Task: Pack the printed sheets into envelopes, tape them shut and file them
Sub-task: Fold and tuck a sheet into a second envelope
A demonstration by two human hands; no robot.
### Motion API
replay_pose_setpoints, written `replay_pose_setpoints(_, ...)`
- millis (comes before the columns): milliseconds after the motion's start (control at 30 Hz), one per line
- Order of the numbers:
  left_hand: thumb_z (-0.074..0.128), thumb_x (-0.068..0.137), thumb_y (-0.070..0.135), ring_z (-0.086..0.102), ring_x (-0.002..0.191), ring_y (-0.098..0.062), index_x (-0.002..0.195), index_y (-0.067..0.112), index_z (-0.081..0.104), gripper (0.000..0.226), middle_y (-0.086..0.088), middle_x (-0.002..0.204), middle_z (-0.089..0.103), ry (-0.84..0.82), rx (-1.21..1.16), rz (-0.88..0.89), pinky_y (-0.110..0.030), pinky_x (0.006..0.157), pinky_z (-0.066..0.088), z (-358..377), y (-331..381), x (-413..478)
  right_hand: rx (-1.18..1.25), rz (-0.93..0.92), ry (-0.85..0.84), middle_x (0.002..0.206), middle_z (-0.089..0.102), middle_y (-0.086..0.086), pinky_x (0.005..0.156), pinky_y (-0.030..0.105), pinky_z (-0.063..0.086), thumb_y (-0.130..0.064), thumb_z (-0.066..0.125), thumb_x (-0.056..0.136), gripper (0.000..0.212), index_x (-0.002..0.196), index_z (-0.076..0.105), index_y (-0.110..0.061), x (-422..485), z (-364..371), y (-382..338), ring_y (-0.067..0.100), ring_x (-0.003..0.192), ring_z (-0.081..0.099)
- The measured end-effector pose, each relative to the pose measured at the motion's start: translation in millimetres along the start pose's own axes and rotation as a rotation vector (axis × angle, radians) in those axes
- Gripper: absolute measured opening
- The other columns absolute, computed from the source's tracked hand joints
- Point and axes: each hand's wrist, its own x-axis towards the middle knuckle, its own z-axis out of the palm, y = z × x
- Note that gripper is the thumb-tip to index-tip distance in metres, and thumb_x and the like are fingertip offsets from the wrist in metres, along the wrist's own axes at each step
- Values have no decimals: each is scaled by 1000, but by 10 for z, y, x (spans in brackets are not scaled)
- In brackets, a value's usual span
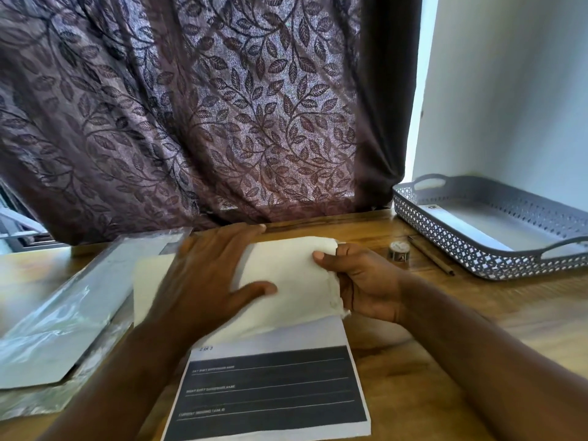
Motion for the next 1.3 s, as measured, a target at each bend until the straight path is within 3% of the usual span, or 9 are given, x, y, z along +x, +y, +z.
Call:
replay_pose_setpoints(133, 46, 69, 93, 42, 138, -24, 153, 23, 33, 110, -1, 152, 44, -84, 54, 141, -51, 120, 23, 44, 103, 27, -26, -90, 134, 123, 72, 14, 100, 58, 52, -27, 56, 100, 33, 131, 62, -17, 15, 57, -30, 37, 120, 64)
replay_pose_setpoints(333, 57, 61, 89, 31, 145, -37, 159, 23, 14, 126, -15, 161, 28, -152, 196, 144, -64, 118, 23, 126, 134, 6, 0, -126, 136, 120, 73, 12, 92, 51, 58, -31, 54, 100, 31, 129, 62, -22, 1, 146, -24, 33, 113, 69)
replay_pose_setpoints(700, 71, 70, 42, 47, 127, -43, 156, 19, 22, 101, -23, 138, 49, 49, 282, 114, -64, 110, 30, 161, 165, -22, 68, -108, -31, 124, 71, 15, 98, 51, 55, -41, 59, 88, 56, 136, 58, -12, -5, 129, -21, 31, 109, 70)
replay_pose_setpoints(833, 65, 73, 36, 48, 122, -44, 157, 12, 26, 96, -23, 135, 49, 83, 328, 25, -59, 110, 29, 30, 33, -26, -11, -240, 32, 106, 76, 19, 89, 44, 60, -42, 63, 88, 48, 115, 71, -3, 14, -51, -83, 30, 94, 74)
replay_pose_setpoints(900, 64, 74, 37, 46, 123, -44, 157, 11, 26, 96, -23, 136, 47, 87, 346, -33, -60, 110, 29, -22, -64, -41, -188, -315, 208, 97, 76, 21, 79, 45, 61, -30, 55, 99, 34, 104, 72, 0, 68, -185, -53, 32, 87, 75)
replay_pose_setpoints(967, 66, 73, 38, 45, 124, -43, 158, 11, 23, 98, -22, 137, 46, 80, 357, -79, -59, 110, 28, -31, -151, -66, -665, -363, 351, 91, 77, 12, 76, 48, 59, -21, 54, 103, 23, 98, 72, -6, 128, -269, 19, 27, 82, 73)
replay_pose_setpoints(1100, 69, 68, 38, 44, 124, -42, 158, 10, 20, 106, -21, 136, 45, 58, 342, -105, -59, 110, 26, 27, -250, -83, -1422, -283, 369, 105, 64, -8, 69, 15, 41, -31, 65, 97, 17, 109, 73, -22, 254, -246, 130, 7, 91, 56)
replay_pose_setpoints(1200, 68, 67, 42, 44, 123, -41, 158, 11, 20, 108, -21, 136, 44, 34, 323, -103, -60, 109, 27, 64, -286, -102, -1615, -250, 440, 123, 61, -4, 83, 30, 44, -58, 62, 90, 40, 121, 66, -32, 354, -199, 150, 13, 104, 53)
replay_pose_setpoints(1300, 69, 64, 41, 43, 125, -41, 158, 10, 23, 109, -20, 136, 45, 18, 304, -118, -60, 109, 27, 73, -297, -113, -1688, -34, 418, 136, 57, -4, 104, 47, 32, -76, 59, 81, 69, 136, 56, -35, 374, -187, 158, 21, 125, 50)
